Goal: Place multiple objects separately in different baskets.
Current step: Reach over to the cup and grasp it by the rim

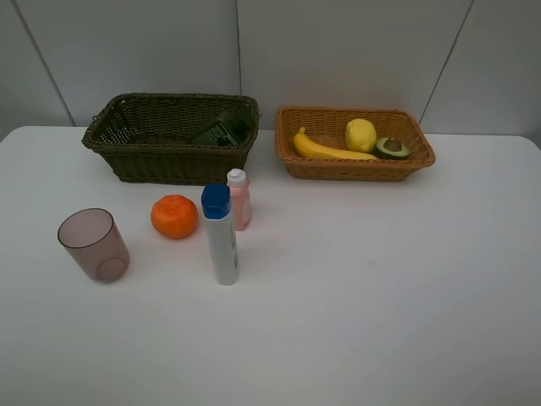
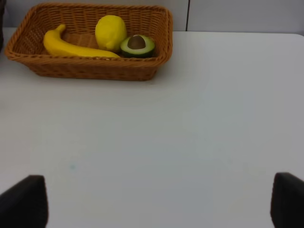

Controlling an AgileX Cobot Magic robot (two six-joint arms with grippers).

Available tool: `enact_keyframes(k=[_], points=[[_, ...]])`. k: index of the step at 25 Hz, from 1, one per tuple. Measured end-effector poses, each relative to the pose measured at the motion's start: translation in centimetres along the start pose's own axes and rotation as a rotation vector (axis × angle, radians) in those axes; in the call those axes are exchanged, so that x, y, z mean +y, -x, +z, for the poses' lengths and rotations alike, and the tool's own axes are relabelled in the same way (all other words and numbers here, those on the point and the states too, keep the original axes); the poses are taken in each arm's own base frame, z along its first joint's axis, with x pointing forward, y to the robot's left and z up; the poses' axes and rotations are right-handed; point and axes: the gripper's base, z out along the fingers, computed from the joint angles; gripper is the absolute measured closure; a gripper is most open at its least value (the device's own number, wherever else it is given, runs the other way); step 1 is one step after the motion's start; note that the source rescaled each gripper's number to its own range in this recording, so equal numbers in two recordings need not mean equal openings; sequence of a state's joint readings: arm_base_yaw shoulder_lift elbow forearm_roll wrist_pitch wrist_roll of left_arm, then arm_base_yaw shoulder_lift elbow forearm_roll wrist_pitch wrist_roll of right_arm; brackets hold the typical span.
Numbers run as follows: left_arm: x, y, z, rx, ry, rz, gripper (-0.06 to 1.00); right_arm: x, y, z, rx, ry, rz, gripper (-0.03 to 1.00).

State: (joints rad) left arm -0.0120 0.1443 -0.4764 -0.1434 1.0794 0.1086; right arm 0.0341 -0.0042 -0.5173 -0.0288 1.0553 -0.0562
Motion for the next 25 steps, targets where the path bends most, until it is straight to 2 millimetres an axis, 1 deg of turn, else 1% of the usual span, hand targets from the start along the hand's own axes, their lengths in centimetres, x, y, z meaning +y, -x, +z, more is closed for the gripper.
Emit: enact_keyframes(k=[5,8,10,13,18,21,25], points=[[0.1,3.6,-0.4,0.044,-0.002,-0.005,-0.06,0.0,0.0,0.0,-0.001,0.0,0.0,-0.02],[0.3,5.5,0.1,0.087,0.0,-0.008,-0.06,0.0,0.0,0.0,-0.002,0.0,0.0,-0.02],[0.4,6.6,0.9,0.133,0.001,-0.01,-0.06,0.0,0.0,0.0,-0.002,0.0,0.0,-0.02],[0.7,7.9,2.4,0.207,-0.003,-0.006,-0.06,0.0,0.0,0.0,-0.002,0.0,0.0,-0.02],[1.3,9.6,5.7,0.349,-0.003,-0.007,-0.06,0.0,0.0,0.0,-0.003,0.0,0.0,-0.02],[1.6,10.3,8.0,0.417,-0.001,-0.014,-0.06,0.0,0.0,0.0,-0.003,0.0,0.0,-0.02],[2.1,10.4,11.3,0.496,0.0,-0.022,-0.06,0.0,0.0,0.0,-0.003,0.0,0.0,-0.02]])
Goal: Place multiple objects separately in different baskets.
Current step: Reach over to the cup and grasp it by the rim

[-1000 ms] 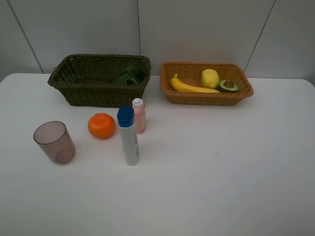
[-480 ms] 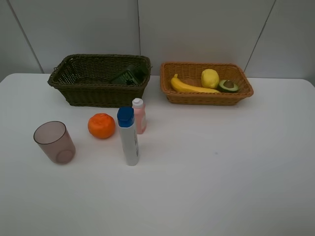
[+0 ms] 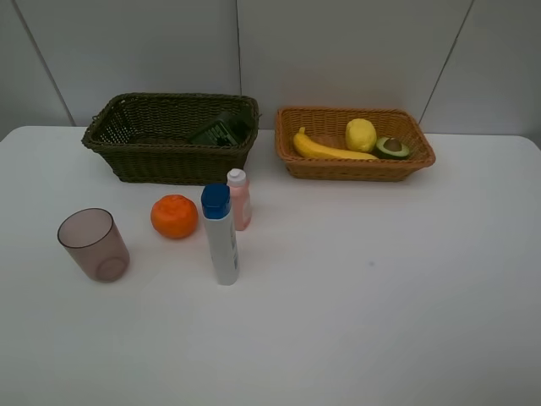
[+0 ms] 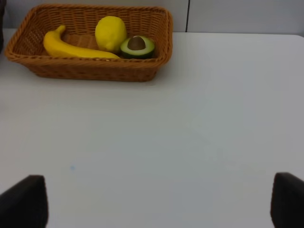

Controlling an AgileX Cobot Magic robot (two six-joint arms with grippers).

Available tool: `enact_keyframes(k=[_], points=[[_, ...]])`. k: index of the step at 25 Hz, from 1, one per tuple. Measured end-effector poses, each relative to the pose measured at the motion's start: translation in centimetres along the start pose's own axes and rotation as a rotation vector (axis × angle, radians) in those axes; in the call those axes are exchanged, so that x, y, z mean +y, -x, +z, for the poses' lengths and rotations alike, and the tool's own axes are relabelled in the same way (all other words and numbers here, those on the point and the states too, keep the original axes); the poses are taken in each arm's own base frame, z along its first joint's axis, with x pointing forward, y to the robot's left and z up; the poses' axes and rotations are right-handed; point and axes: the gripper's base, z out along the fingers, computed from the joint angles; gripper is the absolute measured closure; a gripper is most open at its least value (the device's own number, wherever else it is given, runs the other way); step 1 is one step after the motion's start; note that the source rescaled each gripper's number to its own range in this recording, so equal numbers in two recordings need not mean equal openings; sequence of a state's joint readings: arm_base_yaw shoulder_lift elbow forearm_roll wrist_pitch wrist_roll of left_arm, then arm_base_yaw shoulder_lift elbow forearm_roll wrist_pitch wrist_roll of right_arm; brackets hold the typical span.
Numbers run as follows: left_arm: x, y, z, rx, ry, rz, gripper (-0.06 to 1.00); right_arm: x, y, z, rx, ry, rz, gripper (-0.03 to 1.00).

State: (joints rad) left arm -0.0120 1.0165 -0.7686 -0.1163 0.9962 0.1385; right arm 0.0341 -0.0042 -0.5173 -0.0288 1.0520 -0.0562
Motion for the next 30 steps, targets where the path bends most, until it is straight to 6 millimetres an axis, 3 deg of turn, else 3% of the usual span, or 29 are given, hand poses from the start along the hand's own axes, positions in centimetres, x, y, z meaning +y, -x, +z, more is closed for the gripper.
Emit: enact_keyframes(k=[8,15,30], points=[[0.7,2.1,4.7,0.085,-0.002,0.02,-0.06,0.0,0.0,0.0,0.0,-0.001,0.0,-0.02],[1.0,2.7,8.0,0.162,-0.017,0.036,-0.06,0.0,0.0,0.0,0.0,-0.001,0.0,-0.02],[0.5,3.7,13.3,0.18,-0.035,0.066,-0.06,0.0,0.0,0.0,-0.001,-0.001,0.0,-0.02]])
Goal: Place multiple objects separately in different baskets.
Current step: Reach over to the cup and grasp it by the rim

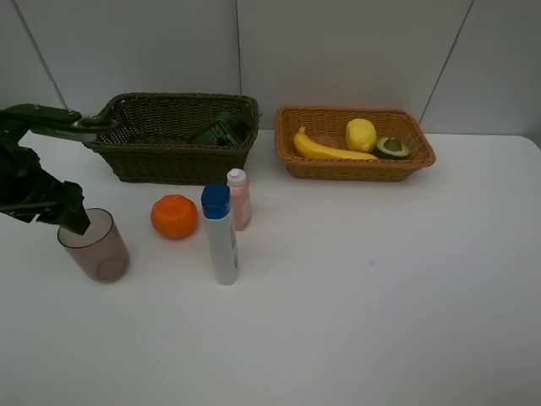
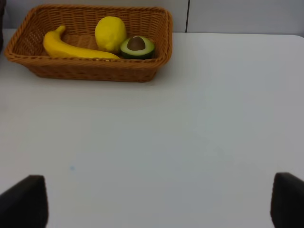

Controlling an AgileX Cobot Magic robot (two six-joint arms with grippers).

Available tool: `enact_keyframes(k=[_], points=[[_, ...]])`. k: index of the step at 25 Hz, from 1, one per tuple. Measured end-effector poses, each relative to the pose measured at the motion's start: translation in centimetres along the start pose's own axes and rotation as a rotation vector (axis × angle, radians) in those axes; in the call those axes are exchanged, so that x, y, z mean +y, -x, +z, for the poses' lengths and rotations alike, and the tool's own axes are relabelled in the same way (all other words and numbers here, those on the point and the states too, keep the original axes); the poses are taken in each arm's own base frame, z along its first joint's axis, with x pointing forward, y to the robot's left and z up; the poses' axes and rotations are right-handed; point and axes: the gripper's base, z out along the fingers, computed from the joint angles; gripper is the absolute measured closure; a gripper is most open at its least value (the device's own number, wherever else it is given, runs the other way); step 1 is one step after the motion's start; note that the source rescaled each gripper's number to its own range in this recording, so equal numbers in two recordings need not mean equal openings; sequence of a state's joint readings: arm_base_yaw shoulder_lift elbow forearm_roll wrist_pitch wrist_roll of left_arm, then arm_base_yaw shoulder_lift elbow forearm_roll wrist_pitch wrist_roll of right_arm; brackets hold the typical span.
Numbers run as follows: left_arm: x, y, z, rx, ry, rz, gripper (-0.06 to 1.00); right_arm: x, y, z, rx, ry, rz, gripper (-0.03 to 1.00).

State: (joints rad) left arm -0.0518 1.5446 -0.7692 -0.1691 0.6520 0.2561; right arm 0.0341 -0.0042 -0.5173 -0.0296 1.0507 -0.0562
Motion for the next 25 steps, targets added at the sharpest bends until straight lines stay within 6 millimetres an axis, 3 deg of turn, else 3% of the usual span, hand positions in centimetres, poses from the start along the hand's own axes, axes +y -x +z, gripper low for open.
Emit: enact_keyframes(k=[10,18,21,25], points=[[0.4,0.0,3.0,0.074,-0.003,-0.01,-0.06,0.0,0.0,0.0,-0.001,0.0,0.0,-0.02],[0.4,0.1,3.5,0.079,-0.002,-0.012,-0.04,0.0,0.0,0.0,-0.002,0.0,0.0,-0.02],[0.4,0.1,3.5,0.077,-0.002,-0.012,0.08,0.0,0.0,0.0,-0.002,0.0,0.0,-0.02],[0.5,0.2,3.5,0.061,0.003,-0.012,0.48,0.0,0.0,0.0,-0.002,0.0,0.0,-0.02]])
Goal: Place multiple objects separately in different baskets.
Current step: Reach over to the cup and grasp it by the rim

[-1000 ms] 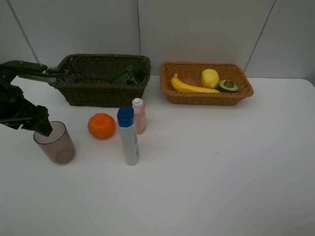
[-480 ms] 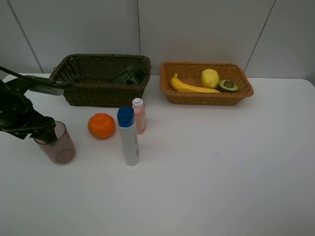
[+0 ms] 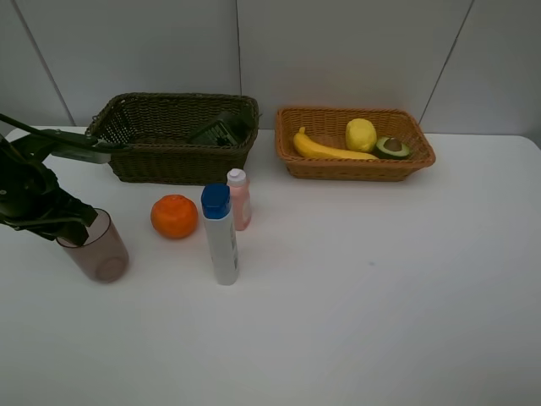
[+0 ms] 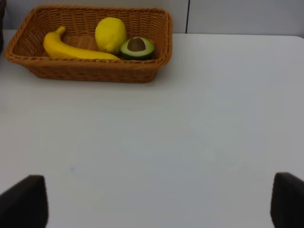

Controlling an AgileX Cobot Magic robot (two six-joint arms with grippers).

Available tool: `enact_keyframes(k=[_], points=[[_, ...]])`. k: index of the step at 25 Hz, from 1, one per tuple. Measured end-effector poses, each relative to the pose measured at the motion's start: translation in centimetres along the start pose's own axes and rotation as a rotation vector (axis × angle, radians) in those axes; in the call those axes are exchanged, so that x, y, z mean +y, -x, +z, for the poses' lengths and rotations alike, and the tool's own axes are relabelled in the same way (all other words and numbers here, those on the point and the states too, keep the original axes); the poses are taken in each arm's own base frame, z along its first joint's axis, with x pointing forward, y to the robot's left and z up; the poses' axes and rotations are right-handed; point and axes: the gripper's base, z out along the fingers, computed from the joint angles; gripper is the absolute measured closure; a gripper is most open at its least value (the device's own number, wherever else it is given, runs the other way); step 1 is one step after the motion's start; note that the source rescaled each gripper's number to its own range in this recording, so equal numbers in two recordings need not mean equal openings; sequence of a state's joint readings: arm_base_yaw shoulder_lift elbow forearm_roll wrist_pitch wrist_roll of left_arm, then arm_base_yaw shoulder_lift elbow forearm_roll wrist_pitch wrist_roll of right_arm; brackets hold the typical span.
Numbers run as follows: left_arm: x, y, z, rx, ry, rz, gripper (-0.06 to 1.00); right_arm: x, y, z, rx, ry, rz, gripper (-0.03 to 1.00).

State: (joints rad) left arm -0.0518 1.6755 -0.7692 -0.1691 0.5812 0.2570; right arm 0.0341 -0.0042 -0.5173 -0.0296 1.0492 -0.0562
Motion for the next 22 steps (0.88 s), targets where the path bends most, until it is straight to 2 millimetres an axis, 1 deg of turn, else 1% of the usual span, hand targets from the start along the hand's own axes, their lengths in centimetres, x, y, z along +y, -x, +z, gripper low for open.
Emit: enact_keyframes(k=[1,3,4,5,22], points=[[0.0,0.0,0.0,0.0,0.0,0.0,0.61,0.0,0.0,0.0,0.0,0.0,0.0,-0.02],[0.0,0.01,0.0,-0.001,0.0,0.0,0.83,0.0,0.0,0.0,0.0,0.0,0.0,-0.02],[0.0,0.01,0.0,-0.001,0.0,0.0,0.92,0.0,0.0,0.0,0.0,0.0,0.0,-0.02],[0.01,0.04,0.0,-0.005,0.001,0.0,0.94,0.0,0.0,0.0,0.0,0.0,0.0,-0.02],[-0.02,-0.03,-0.04,0.009,-0.003,-0.014,0.94,0.0,0.0,0.0,0.0,0.0,0.0,-0.02]])
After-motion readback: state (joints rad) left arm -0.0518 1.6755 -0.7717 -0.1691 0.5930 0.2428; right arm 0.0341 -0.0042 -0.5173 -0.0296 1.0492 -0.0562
